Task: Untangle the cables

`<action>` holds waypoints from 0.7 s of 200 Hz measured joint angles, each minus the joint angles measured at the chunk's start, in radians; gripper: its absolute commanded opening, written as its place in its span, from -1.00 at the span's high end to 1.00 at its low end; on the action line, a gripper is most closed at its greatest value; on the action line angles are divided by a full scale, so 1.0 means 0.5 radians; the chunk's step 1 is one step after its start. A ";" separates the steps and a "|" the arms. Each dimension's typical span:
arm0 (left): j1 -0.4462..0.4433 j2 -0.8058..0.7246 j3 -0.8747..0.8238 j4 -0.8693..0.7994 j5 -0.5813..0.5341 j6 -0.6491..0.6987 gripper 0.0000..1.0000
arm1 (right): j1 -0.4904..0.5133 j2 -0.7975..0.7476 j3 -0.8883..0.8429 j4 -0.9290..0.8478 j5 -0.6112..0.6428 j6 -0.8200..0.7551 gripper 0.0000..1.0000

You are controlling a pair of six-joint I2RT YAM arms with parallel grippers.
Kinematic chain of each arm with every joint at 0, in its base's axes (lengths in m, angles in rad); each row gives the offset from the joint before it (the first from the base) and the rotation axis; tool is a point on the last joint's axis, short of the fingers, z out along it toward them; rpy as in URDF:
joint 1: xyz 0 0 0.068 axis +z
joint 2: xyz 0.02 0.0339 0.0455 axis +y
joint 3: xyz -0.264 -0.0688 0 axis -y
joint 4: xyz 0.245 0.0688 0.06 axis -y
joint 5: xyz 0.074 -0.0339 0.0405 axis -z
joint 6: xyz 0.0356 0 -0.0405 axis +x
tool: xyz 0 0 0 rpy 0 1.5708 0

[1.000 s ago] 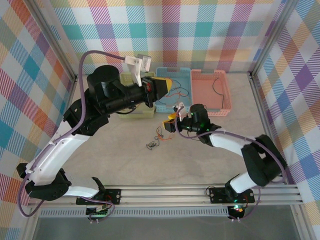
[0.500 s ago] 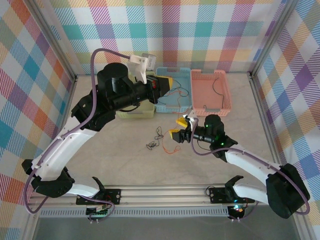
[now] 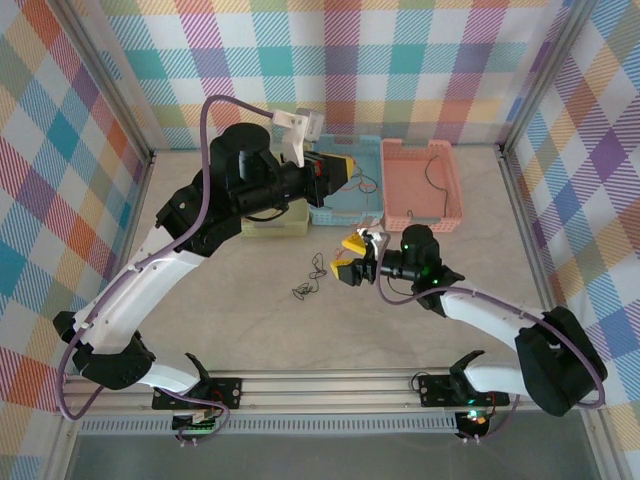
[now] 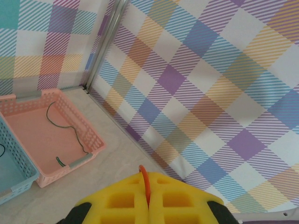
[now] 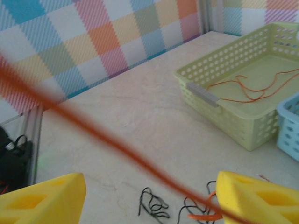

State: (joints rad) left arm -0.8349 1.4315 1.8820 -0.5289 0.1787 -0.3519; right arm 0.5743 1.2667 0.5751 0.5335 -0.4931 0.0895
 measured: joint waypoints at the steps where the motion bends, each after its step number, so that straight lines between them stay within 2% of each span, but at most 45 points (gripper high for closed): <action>1: 0.000 0.000 0.000 0.001 0.001 0.000 1.00 | 0.000 0.005 0.004 0.002 0.011 0.000 -0.48; 24: 0.000 0.000 0.000 0.005 0.008 0.000 1.00 | 0.000 0.046 0.027 0.007 0.134 0.014 -0.44; 53: 0.000 0.001 0.001 0.008 0.007 0.001 1.00 | 0.000 0.046 0.032 -0.025 0.195 -0.006 -0.29; 77: 0.000 0.016 0.017 0.008 0.007 0.001 1.00 | 0.000 -0.002 0.031 -0.097 0.222 -0.063 -0.14; 92: 0.000 0.030 0.027 0.008 0.006 0.001 1.00 | 0.000 -0.056 0.019 -0.114 0.255 -0.088 -0.13; 101: 0.001 0.032 0.027 0.008 0.006 0.001 1.00 | 0.000 -0.091 0.003 -0.111 0.278 -0.096 -0.16; 119: 0.001 0.034 0.027 0.008 0.007 0.001 1.00 | 0.000 -0.146 -0.040 -0.100 0.325 -0.108 -0.45; 140: 0.001 0.034 0.027 0.008 0.008 0.000 1.00 | 0.000 -0.150 -0.053 -0.082 0.419 -0.109 -0.52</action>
State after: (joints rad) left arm -0.8345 1.4483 1.8954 -0.5251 0.1825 -0.3519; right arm 0.5743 1.1919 0.5484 0.4923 -0.2836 0.0349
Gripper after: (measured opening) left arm 0.061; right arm 0.749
